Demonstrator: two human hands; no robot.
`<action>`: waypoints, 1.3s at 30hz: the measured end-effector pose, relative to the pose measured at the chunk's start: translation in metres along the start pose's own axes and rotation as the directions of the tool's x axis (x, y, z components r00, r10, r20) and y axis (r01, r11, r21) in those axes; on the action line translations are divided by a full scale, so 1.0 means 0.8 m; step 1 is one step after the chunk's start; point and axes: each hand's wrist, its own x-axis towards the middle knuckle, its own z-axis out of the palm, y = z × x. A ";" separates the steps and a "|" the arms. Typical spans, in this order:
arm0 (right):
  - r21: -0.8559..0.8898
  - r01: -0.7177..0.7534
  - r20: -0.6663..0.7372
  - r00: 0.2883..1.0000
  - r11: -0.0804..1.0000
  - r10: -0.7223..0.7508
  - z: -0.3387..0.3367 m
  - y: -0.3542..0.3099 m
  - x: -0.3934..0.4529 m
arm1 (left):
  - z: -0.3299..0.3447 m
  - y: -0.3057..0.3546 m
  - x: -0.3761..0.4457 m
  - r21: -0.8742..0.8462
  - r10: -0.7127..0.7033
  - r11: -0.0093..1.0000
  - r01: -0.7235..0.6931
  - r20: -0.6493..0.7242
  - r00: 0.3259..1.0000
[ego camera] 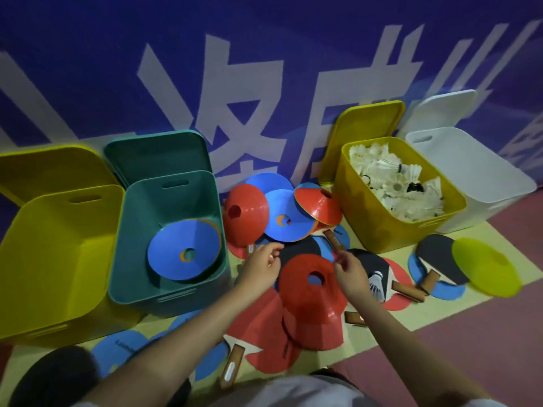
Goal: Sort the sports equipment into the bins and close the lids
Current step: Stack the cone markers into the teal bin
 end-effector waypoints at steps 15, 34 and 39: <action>-0.180 -0.199 0.277 0.929 0.963 0.244 0.012 0.029 0.048 | 0.135 -0.038 0.029 0.084 -0.653 0.757 0.648 0.054 0.755; 0.511 -0.390 0.601 0.799 0.766 0.007 -0.047 -0.080 0.110 | 0.050 0.067 0.054 -0.044 0.232 0.968 -0.248 -0.233 0.944; 0.560 -0.222 0.468 0.880 0.798 -0.084 -0.063 -0.097 0.106 | 0.054 0.057 0.069 0.030 0.362 0.932 -0.361 -0.100 0.927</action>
